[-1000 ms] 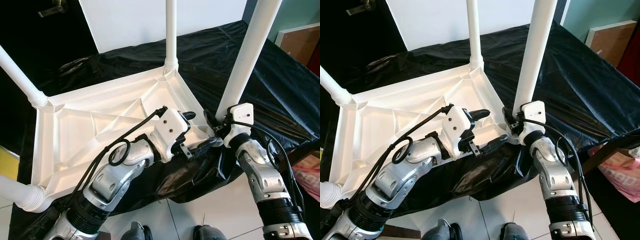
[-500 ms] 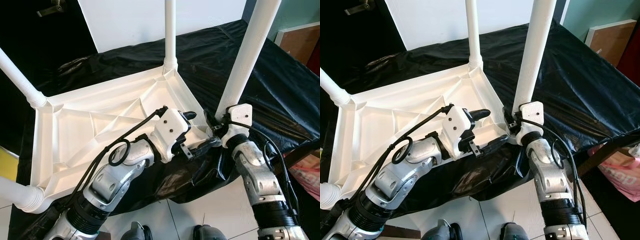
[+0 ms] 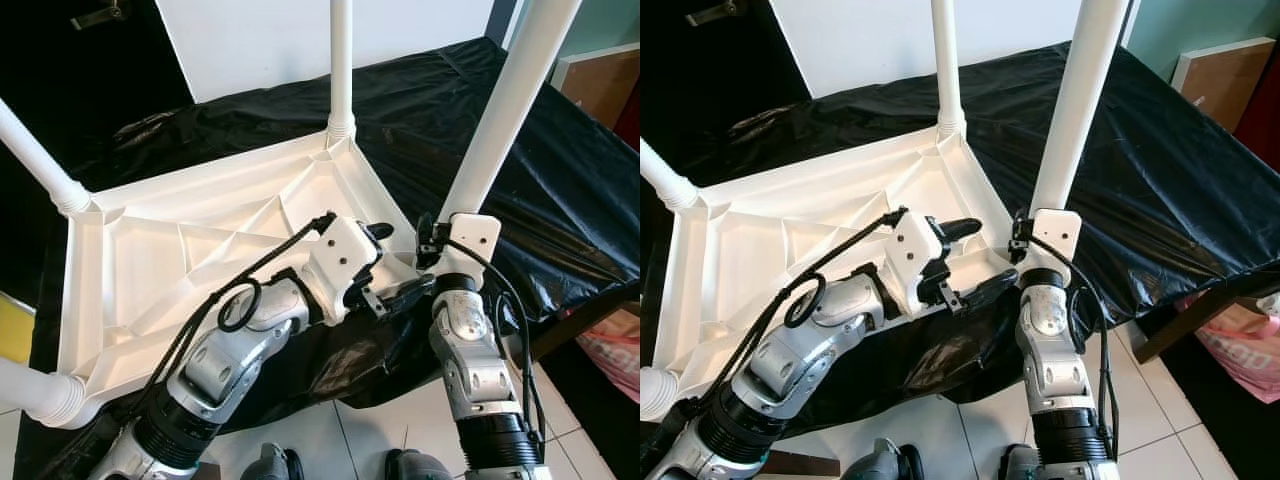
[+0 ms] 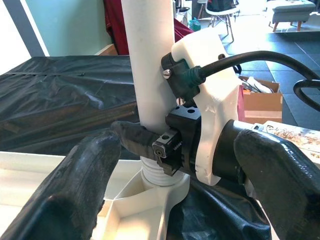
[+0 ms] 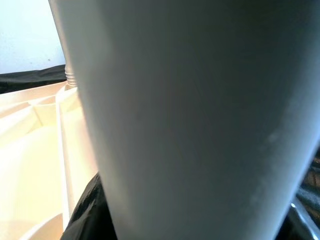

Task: Building children table

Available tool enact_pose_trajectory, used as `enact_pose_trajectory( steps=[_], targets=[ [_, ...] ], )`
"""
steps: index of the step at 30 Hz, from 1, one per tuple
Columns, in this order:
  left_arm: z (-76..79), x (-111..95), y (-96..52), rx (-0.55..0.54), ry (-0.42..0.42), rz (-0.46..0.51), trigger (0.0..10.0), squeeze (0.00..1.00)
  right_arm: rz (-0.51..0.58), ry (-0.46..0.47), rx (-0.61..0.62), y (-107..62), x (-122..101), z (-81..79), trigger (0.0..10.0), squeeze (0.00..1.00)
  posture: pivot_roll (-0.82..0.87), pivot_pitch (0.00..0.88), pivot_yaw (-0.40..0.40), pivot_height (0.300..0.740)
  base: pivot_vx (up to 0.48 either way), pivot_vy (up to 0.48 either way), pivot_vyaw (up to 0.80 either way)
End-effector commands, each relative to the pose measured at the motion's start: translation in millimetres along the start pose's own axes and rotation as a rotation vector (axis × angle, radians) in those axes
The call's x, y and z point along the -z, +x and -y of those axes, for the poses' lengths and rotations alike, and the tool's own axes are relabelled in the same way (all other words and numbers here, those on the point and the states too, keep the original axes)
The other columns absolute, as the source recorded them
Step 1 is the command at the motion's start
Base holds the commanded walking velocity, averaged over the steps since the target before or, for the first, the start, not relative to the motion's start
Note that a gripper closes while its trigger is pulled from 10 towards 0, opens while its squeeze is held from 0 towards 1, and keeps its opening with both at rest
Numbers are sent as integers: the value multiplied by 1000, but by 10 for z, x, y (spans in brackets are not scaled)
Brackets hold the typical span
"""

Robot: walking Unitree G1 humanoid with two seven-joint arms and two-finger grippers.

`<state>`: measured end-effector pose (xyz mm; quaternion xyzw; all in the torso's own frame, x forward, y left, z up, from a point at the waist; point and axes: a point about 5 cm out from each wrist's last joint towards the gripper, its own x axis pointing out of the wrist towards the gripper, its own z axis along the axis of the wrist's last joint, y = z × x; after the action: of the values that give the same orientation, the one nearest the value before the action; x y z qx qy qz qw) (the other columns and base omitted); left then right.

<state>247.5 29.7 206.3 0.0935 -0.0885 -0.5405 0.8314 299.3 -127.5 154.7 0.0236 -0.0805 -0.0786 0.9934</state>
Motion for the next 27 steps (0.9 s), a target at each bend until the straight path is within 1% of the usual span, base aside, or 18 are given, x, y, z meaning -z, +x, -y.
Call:
enact_pose_trajectory(
  steps=[1, 7, 8, 9, 10, 12, 13, 14, 16, 18, 20, 21, 23, 24, 25, 26, 27],
  targets=[
    [26, -44, 1, 69, 11, 9, 10000, 0, -97, 27, -3, -51, 164, -39, 10000, 0, -50, 112, 58, 740, 0, 0, 0],
    [16, -42, 4, 63, 12, 10, 10000, 0, -55, 11, -24, -40, 124, -48, 10000, 0, -50, 109, 53, 740, 0, 0, 0],
    [13, -44, 6, 60, 13, 11, 10000, 0, -26, 12, -52, -34, 90, -59, 10000, 314, -50, 108, 51, 740, 0, 0, 0],
    [12, -45, 7, 59, 14, 11, 10000, 0, -7, 13, -71, -32, 67, -66, 10000, 1000, -50, 108, 51, 740, 0, 0, 0],
    [10, -47, 8, 57, 14, 13, 10000, 0, 15, 22, -89, -34, 38, -74, 10000, 1000, -50, 108, 50, 740, 0, 0, 0],
    [10, -47, 8, 57, 14, 13, 10000, 0, 15, 22, -89, -34, 38, -74, 10000, 1000, -50, 108, 50, 740, 0, 0, 0],
    [10, -47, 8, 56, 14, 13, 10000, 0, 41, 21, -108, -36, 3, -75, 10000, 1000, -50, 107, 49, 740, 0, 0, 0],
    [10, -47, 8, 56, 14, 13, 10000, 0, 41, 21, -108, -36, 3, -75, 10000, 1000, -50, 107, 49, 740, 0, 0, 0],
    [10, -47, 7, 56, 14, 13, 10000, 0, 78, 30, -175, -28, -58, -52, 10000, 1000, -52, 106, 51, 740, 0, 0, 0],
    [11, -47, 7, 57, 14, 13, 10000, 0, 87, 35, -199, -22, -77, -33, 10000, 1000, -52, 106, 51, 740, 0, 0, 0],
    [10, -46, 9, 58, 14, 13, 10000, 0, 95, 25, -258, 0, -101, 28, 10000, 1000, -53, 106, 52, 740, 0, 0, 0],
    [9, -47, 9, 59, 14, 13, 10000, 0, 91, 24, -294, 13, -109, 66, 10000, 322, -54, 105, 53, 740, 0, 0, 0],
    [9, -48, 10, 60, 14, 13, 10000, 0, 88, 24, -318, 20, -112, 89, 10000, 322, -54, 105, 53, 740, 0, 0, 0],
    [8, -47, 10, 61, 15, 13, 10000, 0, 89, 23, -353, 31, -120, 136, 10000, 0, -57, 103, 56, 740, 0, 0, 0],
    [7, -46, 11, 62, 14, 13, 10000, 0, 91, 10, -416, 37, -126, 183, 10000, 0, -58, 102, 55, 740, 0, 0, 0],
    [7, -46, 11, 62, 14, 13, 10000, 0, 91, 10, -416, 37, -126, 183, 10000, 0, -58, 102, 55, 740, 0, 0, 0],
    [7, -44, 12, 64, 15, 12, 10000, 0, 90, -5, -477, 37, -128, 214, 10000, 0, -58, 102, 54, 740, 0, 0, 0]
  ],
)
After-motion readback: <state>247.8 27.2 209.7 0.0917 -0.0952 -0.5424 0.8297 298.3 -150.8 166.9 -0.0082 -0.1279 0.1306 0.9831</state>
